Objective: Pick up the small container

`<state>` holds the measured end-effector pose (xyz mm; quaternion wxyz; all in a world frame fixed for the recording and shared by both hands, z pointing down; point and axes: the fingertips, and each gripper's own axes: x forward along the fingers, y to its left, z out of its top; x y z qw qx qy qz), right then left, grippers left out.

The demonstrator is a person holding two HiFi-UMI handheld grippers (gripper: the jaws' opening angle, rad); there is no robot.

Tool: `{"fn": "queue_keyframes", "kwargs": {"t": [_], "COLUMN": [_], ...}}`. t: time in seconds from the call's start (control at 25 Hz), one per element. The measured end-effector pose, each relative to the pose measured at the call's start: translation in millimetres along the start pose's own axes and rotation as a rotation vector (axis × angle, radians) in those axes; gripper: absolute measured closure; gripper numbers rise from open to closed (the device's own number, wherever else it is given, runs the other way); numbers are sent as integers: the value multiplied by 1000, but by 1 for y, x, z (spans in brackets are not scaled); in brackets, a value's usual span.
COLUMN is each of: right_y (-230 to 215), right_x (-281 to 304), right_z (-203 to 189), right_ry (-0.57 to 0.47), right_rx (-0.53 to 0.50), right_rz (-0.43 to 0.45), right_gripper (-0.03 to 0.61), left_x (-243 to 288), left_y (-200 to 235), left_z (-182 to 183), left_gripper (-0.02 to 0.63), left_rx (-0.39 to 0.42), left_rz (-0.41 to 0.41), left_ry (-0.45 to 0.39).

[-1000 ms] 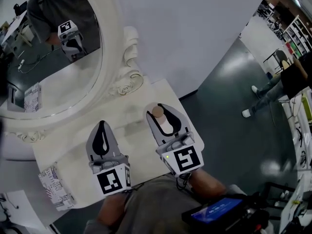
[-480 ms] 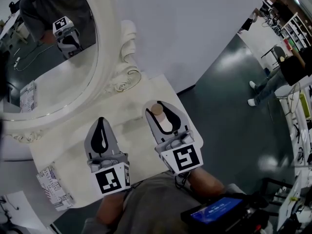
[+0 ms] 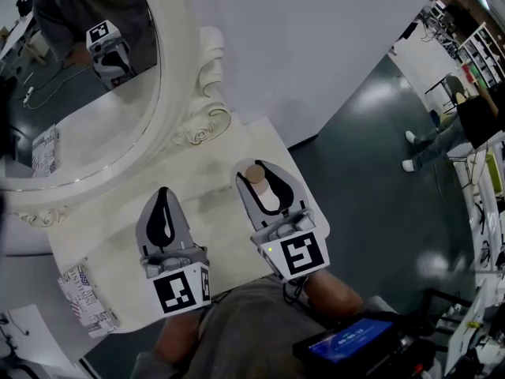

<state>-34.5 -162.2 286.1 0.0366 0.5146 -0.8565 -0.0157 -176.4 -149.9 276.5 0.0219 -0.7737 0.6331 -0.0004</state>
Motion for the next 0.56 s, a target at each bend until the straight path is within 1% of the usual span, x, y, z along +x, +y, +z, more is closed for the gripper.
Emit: {"fn": "queue_keyframes", "kwargs": {"t": [0.56], "right_y": [7], "right_x": [-1], "right_z": [2], "right_ry": [-3], "right_rx": [-9], "right_rz": [14], "right_gripper": [434], "left_x": [-6], "left_y": [0], "left_z": [1], "left_gripper": [600], "left_rx": [0], "left_rz": [0], "left_ry": [-4]}}
